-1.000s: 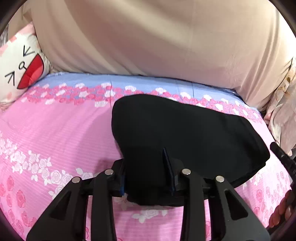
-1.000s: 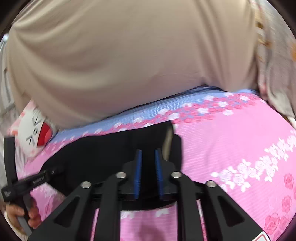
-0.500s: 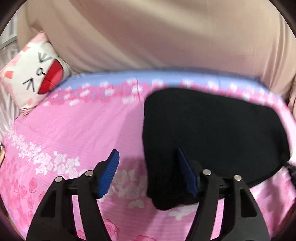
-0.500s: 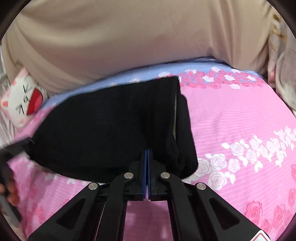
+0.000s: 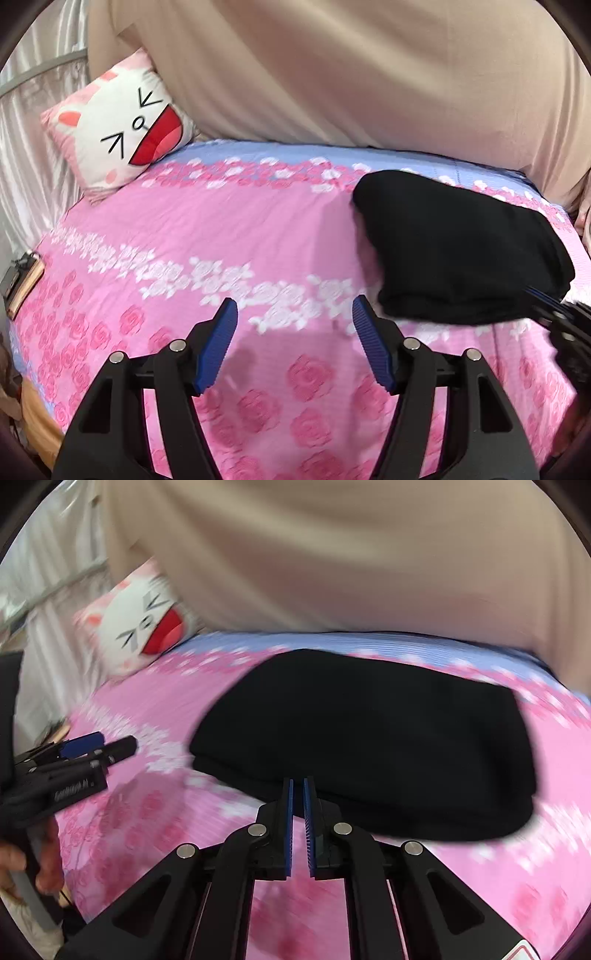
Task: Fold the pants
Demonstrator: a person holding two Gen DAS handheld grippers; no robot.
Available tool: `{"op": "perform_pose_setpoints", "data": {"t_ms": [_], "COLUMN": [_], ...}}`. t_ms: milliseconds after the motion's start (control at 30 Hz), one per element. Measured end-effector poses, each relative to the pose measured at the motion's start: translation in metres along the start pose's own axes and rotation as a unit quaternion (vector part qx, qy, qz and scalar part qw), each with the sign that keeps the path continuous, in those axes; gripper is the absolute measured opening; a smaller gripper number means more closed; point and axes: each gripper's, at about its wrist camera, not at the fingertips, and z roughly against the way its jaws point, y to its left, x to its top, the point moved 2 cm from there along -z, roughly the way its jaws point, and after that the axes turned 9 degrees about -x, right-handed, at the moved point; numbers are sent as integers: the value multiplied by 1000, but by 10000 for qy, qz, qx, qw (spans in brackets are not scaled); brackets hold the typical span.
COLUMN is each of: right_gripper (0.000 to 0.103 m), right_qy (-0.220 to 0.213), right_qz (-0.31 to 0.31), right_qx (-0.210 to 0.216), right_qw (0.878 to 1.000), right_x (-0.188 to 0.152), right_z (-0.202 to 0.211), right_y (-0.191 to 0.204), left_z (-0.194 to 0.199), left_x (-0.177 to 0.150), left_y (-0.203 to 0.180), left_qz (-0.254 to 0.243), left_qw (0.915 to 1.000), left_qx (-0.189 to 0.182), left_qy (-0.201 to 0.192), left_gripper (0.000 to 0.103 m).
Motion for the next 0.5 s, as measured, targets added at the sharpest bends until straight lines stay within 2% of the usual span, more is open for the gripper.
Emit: {"op": "perform_pose_setpoints", "data": {"t_ms": [100,167,200,267,333,400,433,500], "right_gripper": [7,7,7,5,4,4,4,4], "right_qy": [132,485,687,571,561,364,361,631], "right_qz": [171,275,399,433,340,275,205,361], "right_qx": [211,387,346,353,464,479,500,417], "right_qw": [9995,9977,9962,9968,9968,9978,9979,9965], "right_x": [12,11,7,11,19,23,23,18], "right_z": [-29,-61,-80,-85,-74,-59,-58,-77], "right_y": [36,59,74,85,90,86,85,95], "left_z": [4,6,7,9,9,11,11,11], "left_x": [-7,-10,-11,-13,-13,-13,-14,-14], "left_y": [12,20,24,31,36,40,40,37], "left_qz": [32,58,69,95,116,149,158,151], "left_qw": [10000,10000,9999,9999,9999,9998,9998,9998], "left_qx": [31,30,37,25,27,-13,-26,-64], "left_qy": [51,74,85,96,118,99,100,101], "left_gripper": [63,63,63,63,63,63,63,63]}}
